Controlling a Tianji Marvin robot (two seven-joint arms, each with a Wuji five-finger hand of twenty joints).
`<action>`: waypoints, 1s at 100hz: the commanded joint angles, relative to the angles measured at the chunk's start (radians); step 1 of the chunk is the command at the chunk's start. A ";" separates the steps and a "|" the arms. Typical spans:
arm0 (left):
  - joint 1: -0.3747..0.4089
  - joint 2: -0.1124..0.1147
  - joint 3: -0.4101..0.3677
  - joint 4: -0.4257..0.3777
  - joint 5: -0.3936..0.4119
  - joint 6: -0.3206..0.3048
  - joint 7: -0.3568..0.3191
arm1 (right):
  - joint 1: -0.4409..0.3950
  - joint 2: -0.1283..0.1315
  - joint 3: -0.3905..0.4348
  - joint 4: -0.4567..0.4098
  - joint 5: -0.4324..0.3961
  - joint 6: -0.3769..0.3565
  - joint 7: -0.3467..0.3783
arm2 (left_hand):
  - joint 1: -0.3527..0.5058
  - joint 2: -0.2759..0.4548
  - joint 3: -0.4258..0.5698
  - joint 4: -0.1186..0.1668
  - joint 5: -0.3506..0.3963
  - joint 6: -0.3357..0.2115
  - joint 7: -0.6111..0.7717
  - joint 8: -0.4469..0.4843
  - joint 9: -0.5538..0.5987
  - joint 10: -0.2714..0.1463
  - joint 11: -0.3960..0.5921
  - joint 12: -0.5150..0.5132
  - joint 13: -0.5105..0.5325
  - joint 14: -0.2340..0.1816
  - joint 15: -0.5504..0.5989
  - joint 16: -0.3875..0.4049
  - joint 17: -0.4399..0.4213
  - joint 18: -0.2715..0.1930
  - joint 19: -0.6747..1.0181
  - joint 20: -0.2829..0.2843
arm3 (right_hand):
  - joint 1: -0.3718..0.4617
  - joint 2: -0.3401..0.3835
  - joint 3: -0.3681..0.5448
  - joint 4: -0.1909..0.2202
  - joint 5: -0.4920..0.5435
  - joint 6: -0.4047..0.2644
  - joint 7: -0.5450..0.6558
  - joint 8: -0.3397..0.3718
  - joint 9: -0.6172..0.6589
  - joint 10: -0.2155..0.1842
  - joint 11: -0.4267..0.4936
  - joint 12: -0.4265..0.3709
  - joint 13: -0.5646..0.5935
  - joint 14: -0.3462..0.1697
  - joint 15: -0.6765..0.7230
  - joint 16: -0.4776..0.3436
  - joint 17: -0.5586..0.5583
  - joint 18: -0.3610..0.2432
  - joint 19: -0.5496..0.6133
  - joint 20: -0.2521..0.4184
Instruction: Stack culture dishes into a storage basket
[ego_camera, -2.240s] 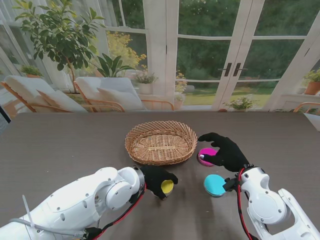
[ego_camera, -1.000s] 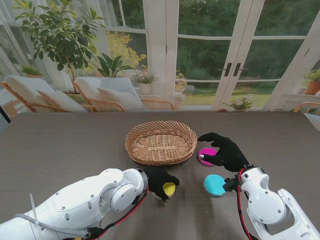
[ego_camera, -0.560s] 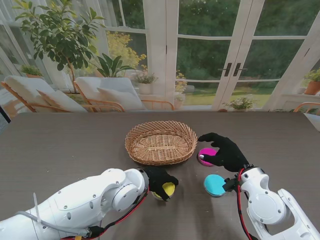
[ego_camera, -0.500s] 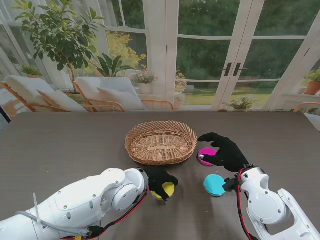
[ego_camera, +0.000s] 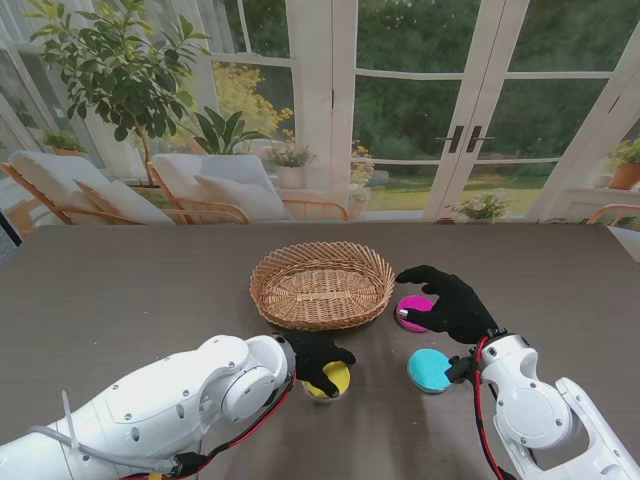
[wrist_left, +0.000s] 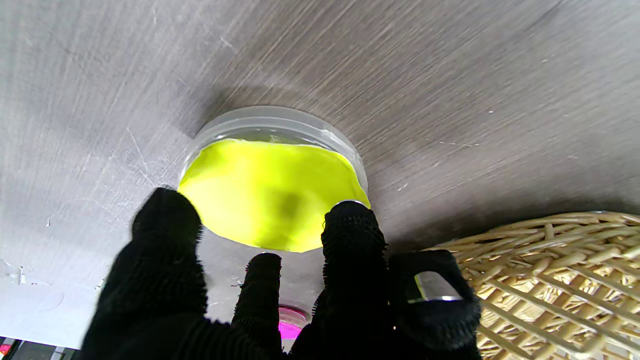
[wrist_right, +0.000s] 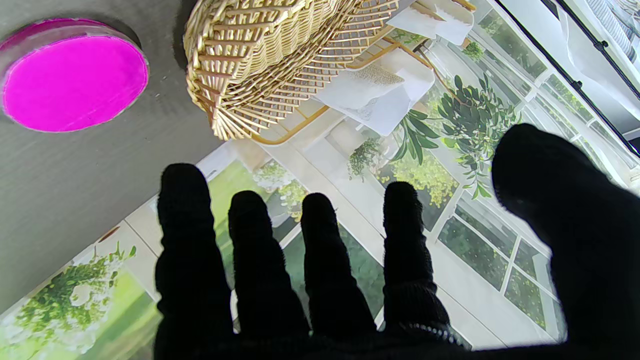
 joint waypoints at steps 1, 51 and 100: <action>0.007 0.000 -0.008 -0.011 0.001 -0.004 -0.014 | -0.004 -0.003 -0.003 -0.005 0.000 0.001 0.014 | -0.028 0.049 -0.050 0.000 -0.022 -0.010 -0.017 -0.008 -0.025 -0.013 -0.003 -0.020 -0.034 0.029 -0.016 -0.009 -0.003 -0.011 0.137 0.022 | 0.002 -0.040 0.065 -0.028 0.009 -0.006 0.009 0.004 -0.026 0.018 -0.005 -0.003 0.022 0.007 0.007 0.014 -0.233 0.014 0.025 -0.002; 0.129 0.018 -0.223 -0.170 0.041 -0.082 -0.077 | -0.003 -0.004 -0.002 -0.003 0.003 0.000 0.011 | 0.092 0.080 -0.025 0.023 0.100 0.014 0.028 0.001 0.066 -0.125 0.025 -0.015 -0.168 0.194 -0.247 -0.062 -0.282 0.219 -0.175 0.103 | -0.005 -0.019 0.056 -0.025 0.009 -0.006 0.007 0.003 -0.024 0.016 -0.006 -0.003 0.020 0.006 0.006 0.014 -0.238 0.013 0.025 -0.004; 0.354 -0.014 -0.551 -0.321 -0.067 -0.100 0.076 | -0.004 -0.008 -0.008 0.000 0.009 -0.001 -0.004 | 0.061 0.038 -0.001 0.009 0.199 0.042 0.052 0.000 0.138 -0.138 -0.016 -0.136 -0.401 0.353 -0.969 -0.506 -0.670 0.405 -1.010 -0.136 | -0.019 0.018 0.033 -0.018 0.002 -0.007 0.002 0.001 -0.017 0.011 -0.008 -0.004 0.006 -0.020 -0.005 0.009 -0.275 0.007 -0.008 -0.021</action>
